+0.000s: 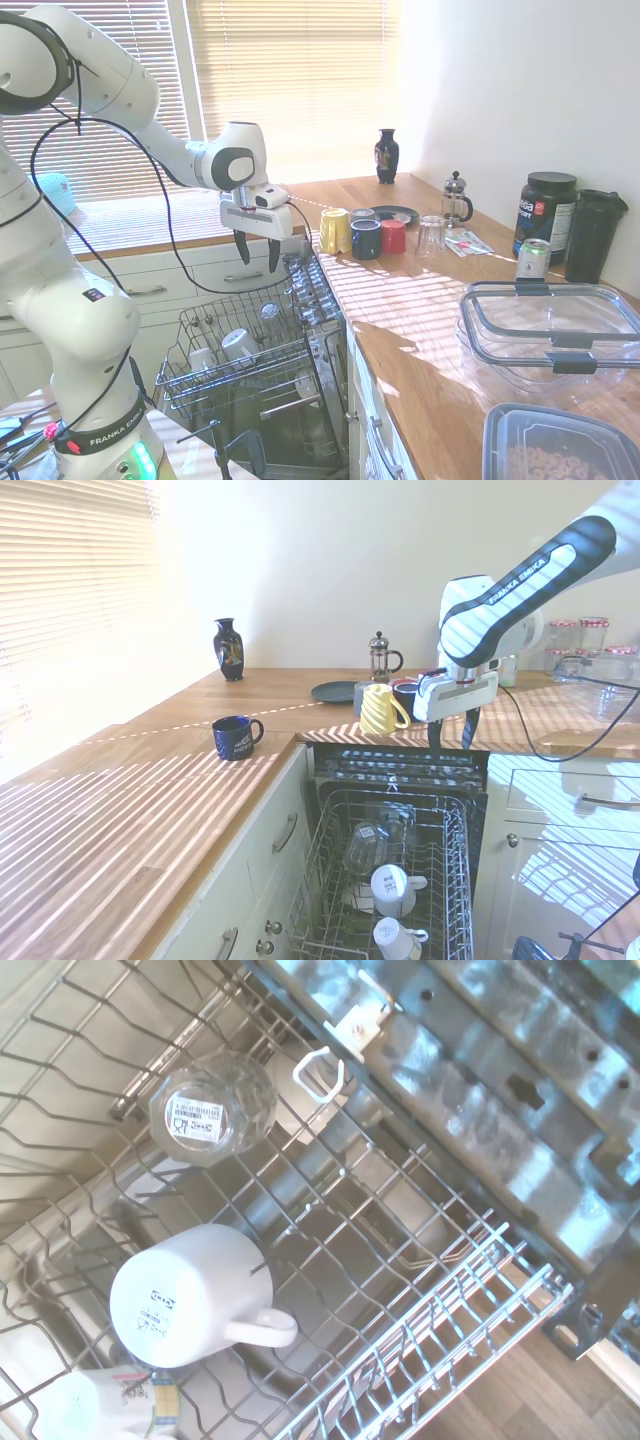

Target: Take a mug cup out of the rack

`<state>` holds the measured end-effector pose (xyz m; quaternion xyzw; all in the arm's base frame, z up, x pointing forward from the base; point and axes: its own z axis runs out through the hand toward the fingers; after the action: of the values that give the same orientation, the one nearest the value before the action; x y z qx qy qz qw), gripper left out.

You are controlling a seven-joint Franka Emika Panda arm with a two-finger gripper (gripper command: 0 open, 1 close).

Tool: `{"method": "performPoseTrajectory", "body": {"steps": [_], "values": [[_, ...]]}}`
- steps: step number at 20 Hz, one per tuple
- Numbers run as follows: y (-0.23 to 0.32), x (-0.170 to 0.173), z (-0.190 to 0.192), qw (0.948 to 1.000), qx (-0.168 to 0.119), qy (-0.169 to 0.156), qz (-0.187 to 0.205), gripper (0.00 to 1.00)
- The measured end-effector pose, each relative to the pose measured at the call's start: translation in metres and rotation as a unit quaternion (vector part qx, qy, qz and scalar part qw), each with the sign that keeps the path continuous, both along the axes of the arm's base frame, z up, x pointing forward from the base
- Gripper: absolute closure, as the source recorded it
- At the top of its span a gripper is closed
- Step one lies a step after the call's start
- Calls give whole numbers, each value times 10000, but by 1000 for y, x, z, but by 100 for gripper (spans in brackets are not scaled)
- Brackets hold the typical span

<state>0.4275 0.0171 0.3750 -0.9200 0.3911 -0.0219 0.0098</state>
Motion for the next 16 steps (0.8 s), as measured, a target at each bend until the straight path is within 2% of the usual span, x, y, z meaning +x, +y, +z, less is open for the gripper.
{"method": "performPoseTrajectory", "body": {"steps": [2,5,9,13,16], "values": [[0,0,-1,10000,-30,23,26,0],[10,4,-3,9992,-275,73,293,0],[31,8,-45,9943,-566,305,850,0],[50,7,-104,9846,-793,538,1460,0],[73,1,-140,9736,-948,645,1974,0]]}}
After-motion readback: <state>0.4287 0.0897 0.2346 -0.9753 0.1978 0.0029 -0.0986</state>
